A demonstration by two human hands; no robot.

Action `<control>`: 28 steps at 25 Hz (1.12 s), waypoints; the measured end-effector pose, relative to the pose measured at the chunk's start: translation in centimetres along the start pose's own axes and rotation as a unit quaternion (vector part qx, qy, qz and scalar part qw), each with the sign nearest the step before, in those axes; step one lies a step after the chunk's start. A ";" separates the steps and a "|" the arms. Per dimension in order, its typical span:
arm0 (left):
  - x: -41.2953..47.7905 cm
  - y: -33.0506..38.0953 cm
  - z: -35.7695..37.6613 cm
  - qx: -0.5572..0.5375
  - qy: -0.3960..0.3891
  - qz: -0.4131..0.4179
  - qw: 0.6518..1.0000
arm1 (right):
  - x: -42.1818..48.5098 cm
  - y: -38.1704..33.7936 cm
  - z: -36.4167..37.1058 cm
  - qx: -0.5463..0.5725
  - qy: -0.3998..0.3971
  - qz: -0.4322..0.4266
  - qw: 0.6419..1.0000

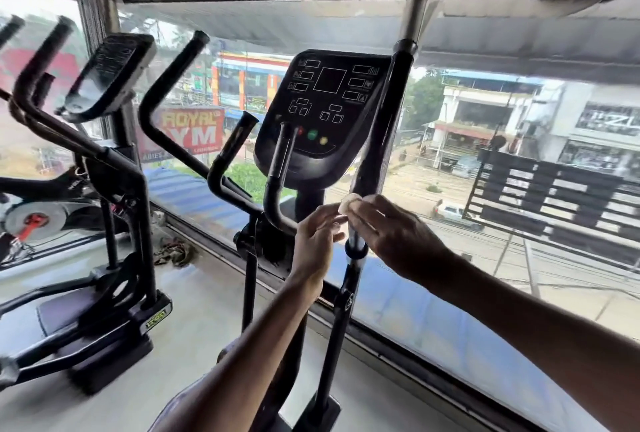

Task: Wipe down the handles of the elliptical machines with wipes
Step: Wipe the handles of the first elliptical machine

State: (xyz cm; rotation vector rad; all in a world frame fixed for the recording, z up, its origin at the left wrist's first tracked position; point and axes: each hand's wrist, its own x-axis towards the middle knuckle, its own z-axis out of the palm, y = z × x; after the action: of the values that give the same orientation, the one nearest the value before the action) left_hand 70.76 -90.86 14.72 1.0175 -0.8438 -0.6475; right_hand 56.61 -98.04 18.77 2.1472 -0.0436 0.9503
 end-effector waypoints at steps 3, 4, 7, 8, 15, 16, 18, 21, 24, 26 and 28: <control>0.1 -0.5 -0.3 -0.040 0.007 -0.024 0.999 | -1.1 -0.4 1.3 -0.016 0.033 -0.012 0.999; 0.0 -0.7 -0.4 -0.050 0.011 -0.031 0.998 | -1.5 -0.9 2.1 -0.018 0.036 -0.011 0.999; -0.7 -1.6 -0.5 -0.036 0.021 -0.042 0.998 | -3.8 -2.3 3.8 0.029 -0.012 0.010 0.999; -1.0 -1.9 -0.5 -0.013 0.022 -0.037 0.999 | -4.5 -2.5 3.9 0.053 -0.028 0.023 0.998; -2.1 -2.4 -2.6 0.090 -0.015 -0.049 0.995 | -2.8 -4.4 2.8 0.505 -0.023 0.502 0.702; -2.0 -2.4 -3.2 0.099 -0.024 -0.053 0.993 | -2.7 -4.7 3.1 0.535 -0.020 0.549 0.643; -1.3 -2.6 -4.1 0.130 -0.029 -0.039 0.990 | -2.8 -5.1 3.4 0.566 -0.001 0.598 0.568; 0.3 -2.8 -5.2 0.150 -0.031 -0.023 0.988 | -2.5 -6.2 3.9 0.575 0.026 0.624 0.528; 2.1 -3.3 -5.9 0.137 -0.033 -0.043 0.989 | -2.1 -7.6 4.9 0.493 0.052 0.662 0.562; 3.3 -3.9 -6.2 0.152 -0.003 -0.035 0.988 | -2.8 -8.3 6.0 0.422 0.078 0.698 0.573; 4.7 -4.8 -6.7 0.192 0.051 -0.011 0.980 | -3.5 -8.7 7.1 0.367 0.090 0.733 0.566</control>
State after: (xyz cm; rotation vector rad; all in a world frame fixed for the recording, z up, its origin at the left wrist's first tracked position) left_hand 78.49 -93.42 9.95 1.3985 -0.8860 -0.4542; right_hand 61.22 -97.53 7.94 2.3898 -1.9010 2.4019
